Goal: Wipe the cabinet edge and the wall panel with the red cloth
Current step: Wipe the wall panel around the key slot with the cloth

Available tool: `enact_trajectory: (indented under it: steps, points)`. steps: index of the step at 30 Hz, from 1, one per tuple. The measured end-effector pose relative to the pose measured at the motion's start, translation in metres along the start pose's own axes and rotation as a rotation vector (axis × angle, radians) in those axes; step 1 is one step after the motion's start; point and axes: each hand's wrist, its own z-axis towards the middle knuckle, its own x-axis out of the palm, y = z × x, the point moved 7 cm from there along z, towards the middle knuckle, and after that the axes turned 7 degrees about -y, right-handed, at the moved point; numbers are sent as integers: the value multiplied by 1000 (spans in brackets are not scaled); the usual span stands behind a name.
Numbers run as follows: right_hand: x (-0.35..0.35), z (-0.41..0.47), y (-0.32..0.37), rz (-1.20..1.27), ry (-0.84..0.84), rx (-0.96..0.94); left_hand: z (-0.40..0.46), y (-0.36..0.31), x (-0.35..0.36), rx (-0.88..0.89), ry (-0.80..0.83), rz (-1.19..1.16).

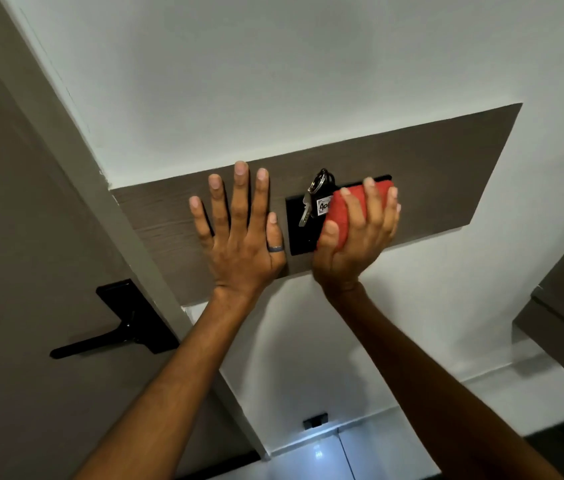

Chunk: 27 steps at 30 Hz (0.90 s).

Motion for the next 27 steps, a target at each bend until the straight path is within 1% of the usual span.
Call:
enact_trajectory:
  steps: [1, 2, 4, 5, 6, 8, 10, 12, 16, 17, 18, 20, 21, 22, 23, 25, 26, 27]
  points:
    - [3, -2, 7, 9, 23, -69, 1, -1, 1, -18, 3, -2]
    - [1, -5, 10, 35, 54, -180, 0, -1, 1, -36, 6, -8]
    - [-8, -6, -2, 56, 100, -387, -3, -4, 1, -30, -2, -6]
    - [-12, -4, -13, 56, 120, -410, -2, -6, 1, -20, -4, 4]
    - [-14, 0, -23, 54, 130, -368, -2, -7, 2, -14, -4, 10]
    - [-11, 11, -33, 48, 107, -199, 0, -7, 2, -16, -8, 9]
    - [-3, 24, -26, 47, 60, -113, 0, -7, 1, -14, -7, 23]
    - [4, 31, -20, 62, 57, -156, 0, -7, 2, -11, 0, 12]
    - [-12, 22, -43, 95, 151, -386, -4, -4, 1, -16, -8, 13]
    - [-15, 26, -50, 79, 151, -415, -3, -6, 0, -10, -16, 16]
    - [-15, 30, -54, 69, 137, -364, -3, -8, 0, -5, -22, 22]
    - [-7, 35, -45, 45, 83, -106, -1, -9, 1, -16, -27, 27]
    - [-3, 33, -33, 32, 50, -12, 1, -10, 1, -24, -35, 32]
    - [0, 29, -22, 25, 44, 8, 2, -11, 1, -35, -35, 35]
    - [1, 28, -13, 43, 64, -62, 2, -11, 1, -47, -30, 26]
    - [-2, 37, -17, 71, 127, -353, -1, -13, 0, -38, -41, 9]
    - [-3, 45, -25, 81, 136, -423, -1, -13, -1, -30, -46, 15]
    - [-2, 52, -33, 73, 135, -393, 0, -14, 0, -34, -46, 25]
